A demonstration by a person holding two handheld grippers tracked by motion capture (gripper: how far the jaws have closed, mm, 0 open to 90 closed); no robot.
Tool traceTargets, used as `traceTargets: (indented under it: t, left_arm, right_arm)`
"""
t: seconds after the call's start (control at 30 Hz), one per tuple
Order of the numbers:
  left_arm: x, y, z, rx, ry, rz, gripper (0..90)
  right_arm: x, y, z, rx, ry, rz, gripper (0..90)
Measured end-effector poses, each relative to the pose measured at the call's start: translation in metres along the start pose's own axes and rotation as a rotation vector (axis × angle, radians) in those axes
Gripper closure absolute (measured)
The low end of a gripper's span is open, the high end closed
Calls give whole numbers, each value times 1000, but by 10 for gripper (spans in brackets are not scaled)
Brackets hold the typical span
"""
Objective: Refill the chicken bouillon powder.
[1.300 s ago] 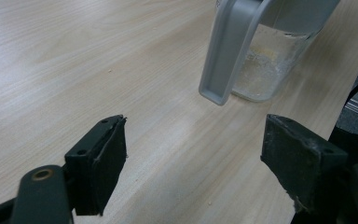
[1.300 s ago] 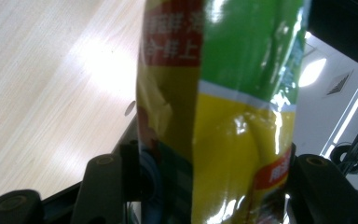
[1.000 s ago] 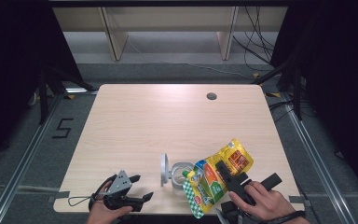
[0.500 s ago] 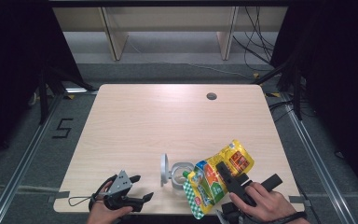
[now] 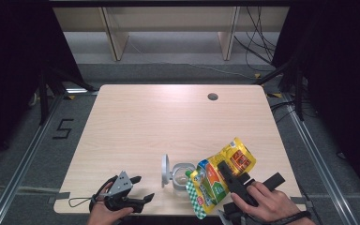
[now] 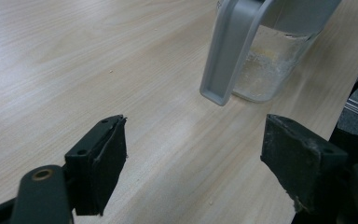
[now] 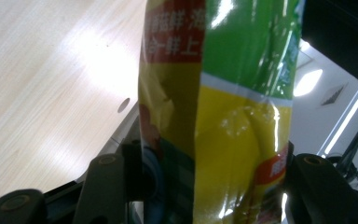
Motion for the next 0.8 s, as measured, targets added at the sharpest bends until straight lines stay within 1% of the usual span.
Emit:
traceTargets:
  t: [0.07,0.1,0.13,0.2,0.23,0.3,0.33,0.37,0.4,0.43,0.47,0.5,0.53,0.57,0.6,0.63,0.67,0.7,0.73,0.77,0.8]
  left_arm:
    - [-1,0,-1,2,-14,4,217]
    - [-1,0,-1,-4,-9,6,216]
    - [1,1,1,-23,15,5,216]
    - [0,2,1,-20,17,0,216]
    - [0,1,1,-16,14,2,216]
    - [1,-1,0,-7,4,13,216]
    - [0,0,0,-3,-6,3,216]
    - [0,-1,0,1,0,9,216]
    - [0,0,0,1,1,7,216]
    - [1,2,2,-22,18,0,216]
    - [0,1,0,-13,5,6,216]
    - [-1,0,-1,-8,-9,1,216]
    - [-1,0,-1,-7,-9,1,216]
    - [-1,0,-1,-7,-9,0,216]
    - [0,0,0,-9,7,10,217]
    - [0,0,0,-12,5,8,216]
    - [0,0,0,-13,5,8,216]
    - [0,1,1,-15,8,5,216]
    - [1,2,2,-22,18,0,216]
    - [1,1,2,-21,18,1,216]
    - [0,-1,0,-10,5,11,216]
  right_arm:
    - [0,-1,1,5,-1,-2,508]
    - [-1,-2,0,-7,-4,2,509]
    - [-1,-3,1,-10,-2,2,509]
    - [-1,-4,1,3,5,8,509]
    - [-1,-3,1,12,5,1,509]
    - [-1,-3,0,3,-8,3,509]
    - [0,-4,2,27,3,-4,509]
    - [-1,-4,3,26,2,-8,510]
    - [-2,-4,4,21,11,-5,510]
    - [-2,-4,3,9,4,-9,510]
    - [-2,-4,3,13,2,0,511]
    - [-3,-4,2,14,-1,-2,511]
    - [-3,-3,3,8,-2,-9,511]
    - [-3,-4,4,20,3,-16,511]
    - [-3,-4,4,23,10,-8,511]
    - [-3,-5,4,37,12,-6,512]
    - [-3,-3,1,15,-1,-6,512]
    - [-2,-3,1,27,-2,-23,512]
    - [-2,-3,0,19,-6,-18,512]
    - [-2,-5,1,24,-2,-5,513]
    - [-2,-5,0,7,-8,-10,513]
Point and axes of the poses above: each handheld gripper's, and its own axes: x roughly backward along the jaws, z roughly out of its underside, y roughly to its left, the point moved 10 cm from there along -x, roughly forward along the jaws, and after that the axes turned 2 degrees about y, right-handed, at the moved point
